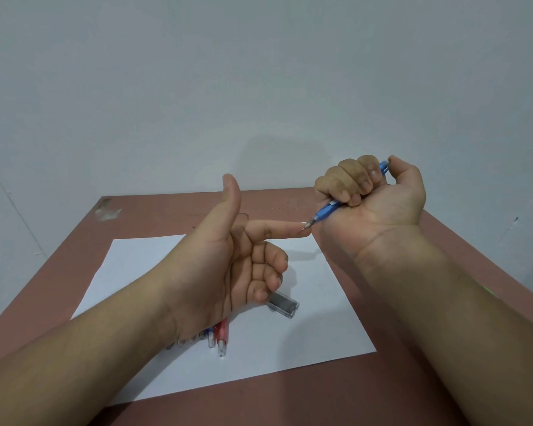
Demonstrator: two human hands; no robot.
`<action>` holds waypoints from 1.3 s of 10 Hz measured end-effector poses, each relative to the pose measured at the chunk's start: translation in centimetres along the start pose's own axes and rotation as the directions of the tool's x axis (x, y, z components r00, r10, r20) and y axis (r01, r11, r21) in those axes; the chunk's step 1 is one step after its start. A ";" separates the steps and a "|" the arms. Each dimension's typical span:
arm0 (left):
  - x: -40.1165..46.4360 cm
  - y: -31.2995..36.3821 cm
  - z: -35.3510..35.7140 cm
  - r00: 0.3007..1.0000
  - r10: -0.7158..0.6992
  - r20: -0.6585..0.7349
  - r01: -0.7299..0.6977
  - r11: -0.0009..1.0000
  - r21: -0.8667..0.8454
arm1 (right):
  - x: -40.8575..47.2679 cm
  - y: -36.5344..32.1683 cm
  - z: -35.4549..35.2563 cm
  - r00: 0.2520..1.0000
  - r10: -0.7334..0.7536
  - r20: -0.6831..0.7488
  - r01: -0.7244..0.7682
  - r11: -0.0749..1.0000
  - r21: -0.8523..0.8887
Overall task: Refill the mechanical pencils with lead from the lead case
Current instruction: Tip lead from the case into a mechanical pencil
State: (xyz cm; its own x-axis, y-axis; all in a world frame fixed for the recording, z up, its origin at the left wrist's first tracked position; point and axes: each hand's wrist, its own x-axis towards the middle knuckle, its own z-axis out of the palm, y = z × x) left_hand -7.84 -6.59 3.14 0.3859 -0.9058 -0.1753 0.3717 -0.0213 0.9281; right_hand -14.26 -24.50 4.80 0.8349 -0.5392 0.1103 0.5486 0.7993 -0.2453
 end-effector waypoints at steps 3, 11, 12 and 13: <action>0.0 -0.3 -0.2 0.998 0.055 0.017 -0.055 0.998 0.000 | 0.0 -0.1 0.0 1.000 0.001 0.016 -0.001 1.000 -0.003; -0.2 -1.1 0.2 0.934 0.348 -0.086 -0.294 0.881 0.371 | -0.2 0.1 0.2 0.999 0.027 0.026 -0.027 1.000 0.008; -0.2 -1.1 0.2 0.928 0.364 -0.084 -0.303 0.864 0.401 | -0.2 0.1 0.1 0.999 0.027 0.028 -0.027 1.000 0.003; -0.3 -1.1 0.3 0.912 0.401 -0.090 -0.319 0.829 0.459 | -0.2 0.2 0.1 0.999 0.030 0.030 -0.030 1.000 0.007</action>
State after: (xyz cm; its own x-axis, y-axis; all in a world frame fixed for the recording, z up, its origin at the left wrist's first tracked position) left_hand -8.63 -6.43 2.31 0.5771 -0.7959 0.1828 -0.2025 0.0774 0.9762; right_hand -14.33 -24.19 4.85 0.8518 -0.5071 0.1317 0.5237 0.8168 -0.2421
